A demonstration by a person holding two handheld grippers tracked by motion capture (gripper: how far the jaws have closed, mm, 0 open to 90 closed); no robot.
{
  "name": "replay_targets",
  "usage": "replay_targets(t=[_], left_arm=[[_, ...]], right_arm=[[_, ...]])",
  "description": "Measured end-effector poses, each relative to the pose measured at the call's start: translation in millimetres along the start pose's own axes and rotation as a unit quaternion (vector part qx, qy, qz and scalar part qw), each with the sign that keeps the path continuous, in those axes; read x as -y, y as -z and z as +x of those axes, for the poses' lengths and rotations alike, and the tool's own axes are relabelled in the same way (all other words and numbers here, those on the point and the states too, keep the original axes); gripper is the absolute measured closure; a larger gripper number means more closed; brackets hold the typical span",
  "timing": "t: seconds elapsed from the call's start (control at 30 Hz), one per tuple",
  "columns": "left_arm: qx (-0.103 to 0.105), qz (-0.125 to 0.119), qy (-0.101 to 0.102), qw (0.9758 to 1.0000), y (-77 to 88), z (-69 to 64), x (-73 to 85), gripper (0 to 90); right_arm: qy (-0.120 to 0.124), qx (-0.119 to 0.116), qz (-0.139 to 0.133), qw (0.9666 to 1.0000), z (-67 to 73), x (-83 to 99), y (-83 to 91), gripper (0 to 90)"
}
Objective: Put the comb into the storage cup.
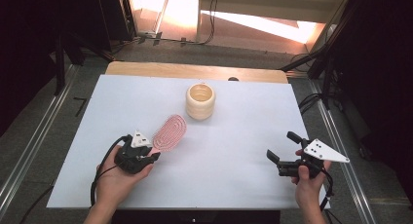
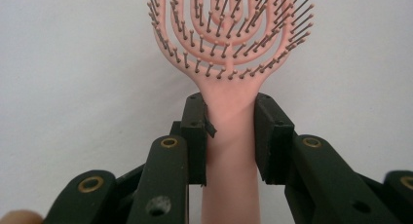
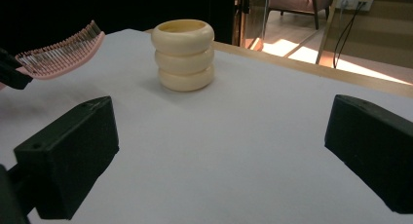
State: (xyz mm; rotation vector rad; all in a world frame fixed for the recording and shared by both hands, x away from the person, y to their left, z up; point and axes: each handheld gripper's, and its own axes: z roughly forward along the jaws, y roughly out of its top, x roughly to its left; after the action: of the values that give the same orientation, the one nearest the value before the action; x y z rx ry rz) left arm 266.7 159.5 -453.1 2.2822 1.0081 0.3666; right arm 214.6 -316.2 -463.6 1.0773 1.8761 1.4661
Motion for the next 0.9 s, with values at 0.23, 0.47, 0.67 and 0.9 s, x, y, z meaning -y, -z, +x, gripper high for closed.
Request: replay_targets(t=[0.23, 0.47, 0.67, 0.9], left_arm=[[-0.003, -0.036, 0.001, 0.9993, 1.4, -4.5, -5.3, 70.6], [0.010, -0.048, -0.002, 0.9988, -3.2, -8.1, -11.0, 70.6], [0.013, -0.067, -0.004, 0.9976, -7.2, -13.2, -15.1, 70.6], [0.020, -0.092, -0.002, 0.9955, -9.4, -16.5, -20.2, 70.6]], right_arm=[[0.009, -0.010, -0.004, 0.9999, 9.2, -15.0, -13.9, 0.0], [0.011, -0.020, -0.005, 0.9997, 15.9, -26.6, -28.5, 0.0], [0.013, -0.027, -0.007, 0.9995, 20.4, -34.2, -39.6, 0.0], [0.005, -0.035, -0.012, 0.9993, 25.1, -42.2, -50.1, 0.0]])
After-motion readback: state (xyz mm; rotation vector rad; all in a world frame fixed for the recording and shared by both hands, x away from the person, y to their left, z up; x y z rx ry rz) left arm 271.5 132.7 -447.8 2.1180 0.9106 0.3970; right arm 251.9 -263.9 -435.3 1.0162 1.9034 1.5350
